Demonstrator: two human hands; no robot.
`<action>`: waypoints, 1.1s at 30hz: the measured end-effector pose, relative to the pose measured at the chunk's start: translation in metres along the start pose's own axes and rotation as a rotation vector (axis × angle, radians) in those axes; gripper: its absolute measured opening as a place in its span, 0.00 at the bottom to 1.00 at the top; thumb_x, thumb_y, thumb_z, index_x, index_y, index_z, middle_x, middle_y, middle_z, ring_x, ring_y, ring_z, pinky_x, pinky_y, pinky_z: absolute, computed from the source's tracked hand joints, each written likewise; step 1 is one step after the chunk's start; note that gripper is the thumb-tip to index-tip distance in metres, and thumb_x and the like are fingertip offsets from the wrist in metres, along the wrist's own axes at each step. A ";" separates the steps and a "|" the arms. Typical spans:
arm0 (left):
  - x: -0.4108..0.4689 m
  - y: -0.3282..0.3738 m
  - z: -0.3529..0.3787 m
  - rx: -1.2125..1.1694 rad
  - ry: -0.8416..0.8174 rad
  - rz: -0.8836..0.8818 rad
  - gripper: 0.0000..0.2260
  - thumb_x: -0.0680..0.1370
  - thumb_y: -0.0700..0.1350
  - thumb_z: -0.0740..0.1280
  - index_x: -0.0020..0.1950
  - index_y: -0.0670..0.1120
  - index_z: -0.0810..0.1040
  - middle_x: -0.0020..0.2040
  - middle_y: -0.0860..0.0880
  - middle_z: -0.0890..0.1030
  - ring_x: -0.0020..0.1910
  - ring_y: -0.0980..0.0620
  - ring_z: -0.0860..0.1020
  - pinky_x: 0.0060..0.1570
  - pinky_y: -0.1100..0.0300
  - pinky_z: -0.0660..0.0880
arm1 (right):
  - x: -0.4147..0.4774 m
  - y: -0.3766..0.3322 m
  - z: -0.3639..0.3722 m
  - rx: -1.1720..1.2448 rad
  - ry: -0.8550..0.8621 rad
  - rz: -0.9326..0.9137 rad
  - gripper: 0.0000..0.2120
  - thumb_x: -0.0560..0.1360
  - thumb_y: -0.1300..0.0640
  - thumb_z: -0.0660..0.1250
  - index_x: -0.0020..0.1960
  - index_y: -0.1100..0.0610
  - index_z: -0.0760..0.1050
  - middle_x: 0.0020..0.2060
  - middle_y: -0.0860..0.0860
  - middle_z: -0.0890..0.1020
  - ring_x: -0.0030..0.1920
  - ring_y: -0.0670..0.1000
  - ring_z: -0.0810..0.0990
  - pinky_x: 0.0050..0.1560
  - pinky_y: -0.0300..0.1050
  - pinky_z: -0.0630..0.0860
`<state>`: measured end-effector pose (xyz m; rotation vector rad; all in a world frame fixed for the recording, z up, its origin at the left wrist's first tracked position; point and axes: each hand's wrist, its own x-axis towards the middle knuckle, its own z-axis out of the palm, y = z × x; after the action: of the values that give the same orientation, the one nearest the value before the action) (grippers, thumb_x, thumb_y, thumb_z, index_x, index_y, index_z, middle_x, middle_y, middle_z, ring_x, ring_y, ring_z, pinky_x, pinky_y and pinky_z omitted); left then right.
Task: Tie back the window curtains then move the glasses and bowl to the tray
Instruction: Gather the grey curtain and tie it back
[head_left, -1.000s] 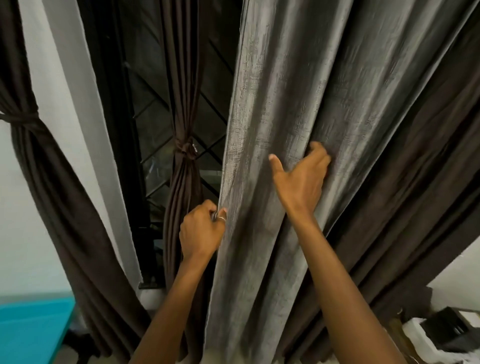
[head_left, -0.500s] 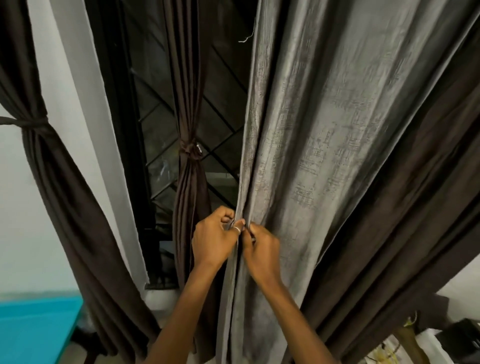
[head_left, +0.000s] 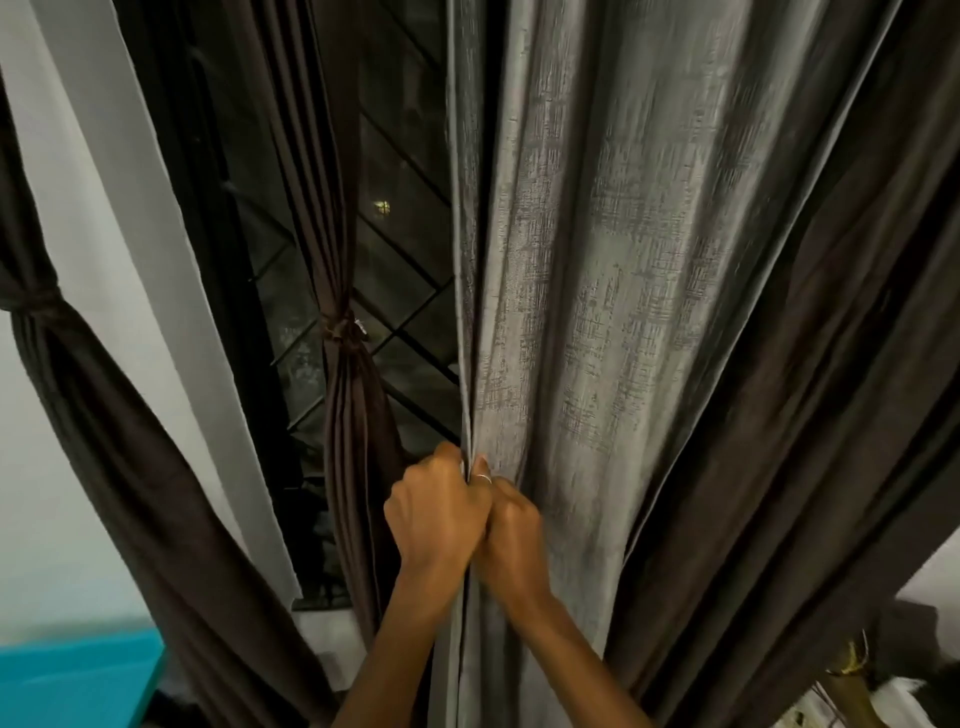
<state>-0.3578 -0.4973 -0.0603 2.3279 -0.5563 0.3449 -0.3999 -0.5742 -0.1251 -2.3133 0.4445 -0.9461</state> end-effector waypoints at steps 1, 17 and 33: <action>-0.001 0.003 0.001 0.004 0.006 -0.013 0.14 0.80 0.58 0.65 0.45 0.47 0.76 0.40 0.47 0.83 0.41 0.42 0.83 0.38 0.53 0.77 | -0.001 0.000 0.000 -0.004 -0.003 -0.010 0.08 0.82 0.59 0.66 0.53 0.64 0.81 0.38 0.51 0.79 0.34 0.43 0.75 0.32 0.30 0.64; -0.006 -0.001 0.013 -0.063 0.151 -0.044 0.16 0.80 0.52 0.69 0.38 0.50 0.66 0.30 0.54 0.69 0.28 0.49 0.70 0.28 0.60 0.60 | 0.032 -0.019 -0.122 -0.165 0.727 0.043 0.30 0.72 0.56 0.77 0.68 0.63 0.69 0.63 0.62 0.70 0.62 0.60 0.72 0.61 0.49 0.76; -0.011 0.003 0.030 -0.152 0.130 0.003 0.18 0.79 0.58 0.67 0.36 0.52 0.66 0.29 0.54 0.71 0.28 0.51 0.72 0.29 0.58 0.66 | 0.009 0.010 -0.043 0.089 0.138 -0.003 0.07 0.81 0.61 0.66 0.47 0.58 0.81 0.38 0.42 0.78 0.36 0.35 0.74 0.38 0.25 0.66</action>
<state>-0.3662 -0.5167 -0.0843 2.1417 -0.5045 0.4370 -0.4251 -0.6034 -0.1026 -2.1788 0.4459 -1.1094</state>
